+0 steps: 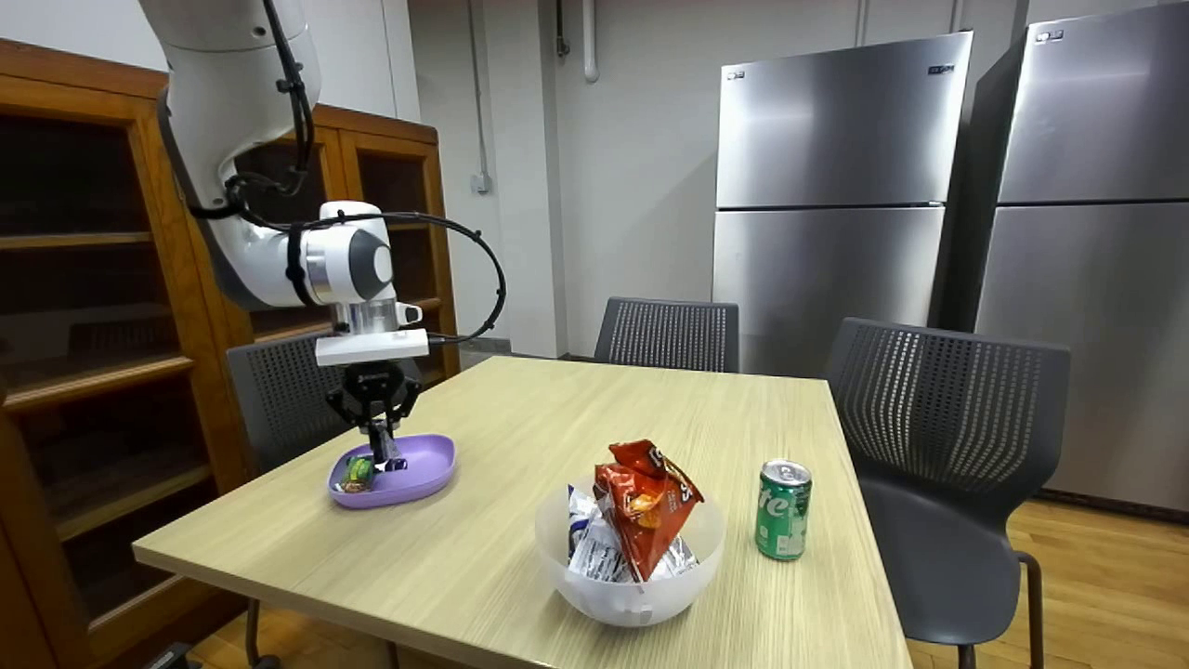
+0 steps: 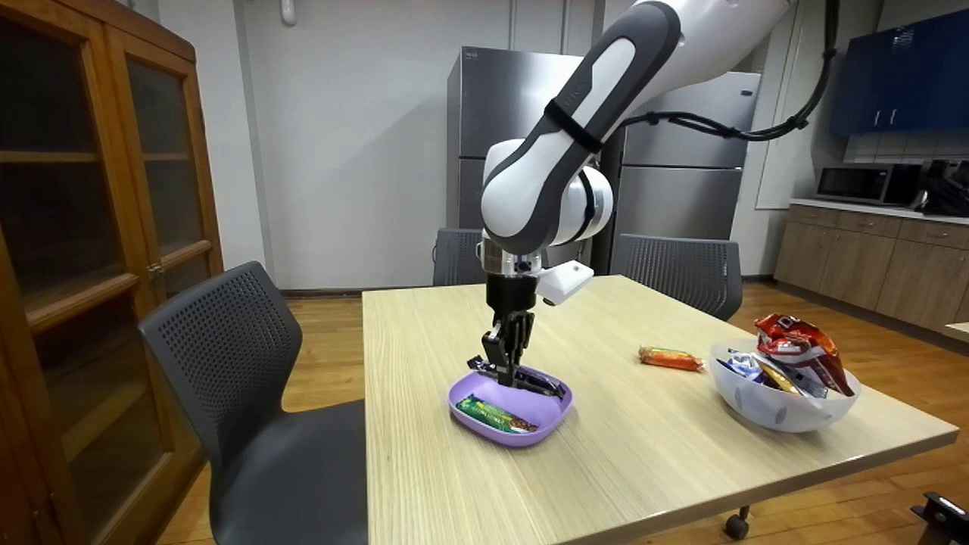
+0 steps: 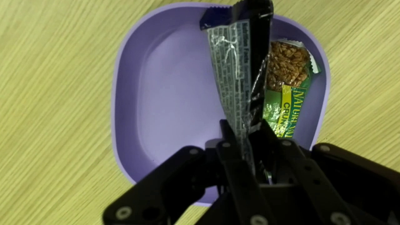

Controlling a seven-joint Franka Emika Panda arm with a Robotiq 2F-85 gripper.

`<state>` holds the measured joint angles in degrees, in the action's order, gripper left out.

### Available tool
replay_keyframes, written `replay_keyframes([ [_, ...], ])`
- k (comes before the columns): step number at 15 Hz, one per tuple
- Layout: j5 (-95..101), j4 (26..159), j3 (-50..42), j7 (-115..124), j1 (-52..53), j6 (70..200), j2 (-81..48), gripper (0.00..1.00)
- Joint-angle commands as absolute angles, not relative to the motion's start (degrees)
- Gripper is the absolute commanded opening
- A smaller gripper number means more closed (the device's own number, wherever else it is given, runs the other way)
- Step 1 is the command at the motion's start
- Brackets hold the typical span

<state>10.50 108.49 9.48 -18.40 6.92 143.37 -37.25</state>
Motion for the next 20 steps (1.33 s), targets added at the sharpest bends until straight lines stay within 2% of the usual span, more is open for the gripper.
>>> replay_keyframes([
  [1, 10.8, 104.2, 8.4, -16.1, 8.5, 141.0, -40.4, 0.06],
  [11, 11.1, 102.0, 7.8, -15.1, 9.4, 141.6, -43.0, 0.06],
  [12, 11.0, 101.9, 7.7, -14.9, 9.4, 141.3, -43.0, 0.08],
  [13, 10.9, 101.8, 7.7, -15.0, 9.3, 141.1, -42.8, 0.47],
  [15, 10.7, 102.0, 7.7, -14.9, 9.1, 141.3, -42.3, 0.51],
  [20, 10.4, 104.4, 7.6, -14.3, 8.5, 142.7, -38.9, 0.89],
])
